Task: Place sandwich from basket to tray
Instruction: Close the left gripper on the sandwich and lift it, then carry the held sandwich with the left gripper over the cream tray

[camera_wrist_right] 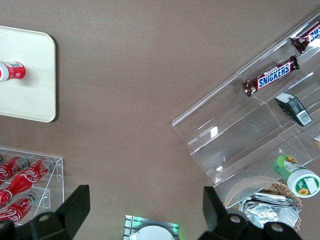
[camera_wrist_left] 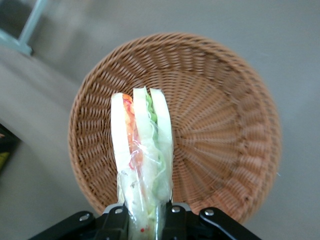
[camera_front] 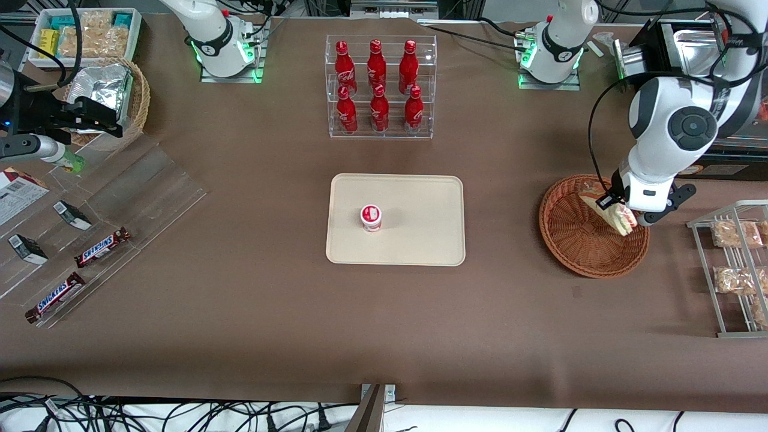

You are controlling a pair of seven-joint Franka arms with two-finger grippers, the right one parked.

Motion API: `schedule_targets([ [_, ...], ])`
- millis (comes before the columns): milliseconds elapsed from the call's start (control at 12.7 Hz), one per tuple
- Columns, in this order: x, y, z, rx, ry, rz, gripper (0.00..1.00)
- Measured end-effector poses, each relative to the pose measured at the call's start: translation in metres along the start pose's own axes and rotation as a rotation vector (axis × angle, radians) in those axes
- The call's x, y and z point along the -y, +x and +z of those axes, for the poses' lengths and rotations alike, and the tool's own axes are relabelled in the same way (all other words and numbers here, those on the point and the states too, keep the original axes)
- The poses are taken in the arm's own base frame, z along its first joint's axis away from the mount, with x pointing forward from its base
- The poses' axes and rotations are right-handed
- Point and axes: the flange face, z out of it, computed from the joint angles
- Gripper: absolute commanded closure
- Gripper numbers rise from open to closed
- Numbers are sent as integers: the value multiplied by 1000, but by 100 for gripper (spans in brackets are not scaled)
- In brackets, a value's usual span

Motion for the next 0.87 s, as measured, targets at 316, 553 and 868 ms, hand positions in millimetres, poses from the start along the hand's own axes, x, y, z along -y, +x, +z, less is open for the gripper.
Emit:
schedule_targets([
  [316, -49, -10, -72, 31, -55, 175, 100],
  [553, -98, -45, -104, 12, -116, 332, 100],
  [868, -157, -105, -132, -5, -174, 537, 100],
])
